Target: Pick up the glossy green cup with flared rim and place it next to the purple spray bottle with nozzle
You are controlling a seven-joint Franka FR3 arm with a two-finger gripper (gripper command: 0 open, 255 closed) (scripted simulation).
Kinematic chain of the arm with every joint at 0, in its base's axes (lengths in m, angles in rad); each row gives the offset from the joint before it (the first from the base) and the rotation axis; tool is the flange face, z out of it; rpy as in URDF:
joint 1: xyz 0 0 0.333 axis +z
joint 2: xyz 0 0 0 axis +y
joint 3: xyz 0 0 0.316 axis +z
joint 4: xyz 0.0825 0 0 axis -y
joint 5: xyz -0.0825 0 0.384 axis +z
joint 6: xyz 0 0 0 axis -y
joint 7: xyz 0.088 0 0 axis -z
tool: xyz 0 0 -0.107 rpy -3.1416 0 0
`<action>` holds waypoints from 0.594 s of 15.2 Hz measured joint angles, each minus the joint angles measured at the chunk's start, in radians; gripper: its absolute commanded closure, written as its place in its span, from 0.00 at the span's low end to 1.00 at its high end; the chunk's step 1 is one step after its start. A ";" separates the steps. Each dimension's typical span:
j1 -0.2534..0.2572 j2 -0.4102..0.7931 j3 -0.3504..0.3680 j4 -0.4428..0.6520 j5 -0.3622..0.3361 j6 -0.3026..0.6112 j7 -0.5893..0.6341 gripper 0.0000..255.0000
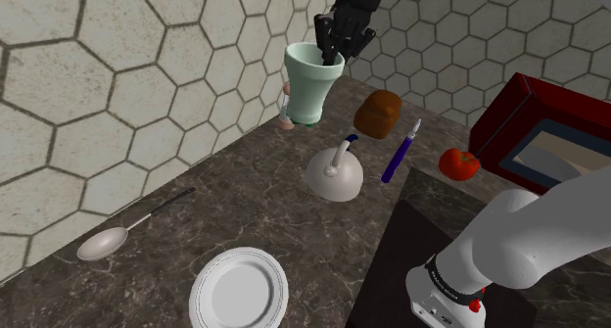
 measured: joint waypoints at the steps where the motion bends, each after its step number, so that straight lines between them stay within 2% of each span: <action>1: -0.008 0.002 -0.016 -0.001 -0.003 0.000 -0.024 1.00; 9: -0.076 0.012 -0.151 0.003 -0.031 -0.021 -0.224 1.00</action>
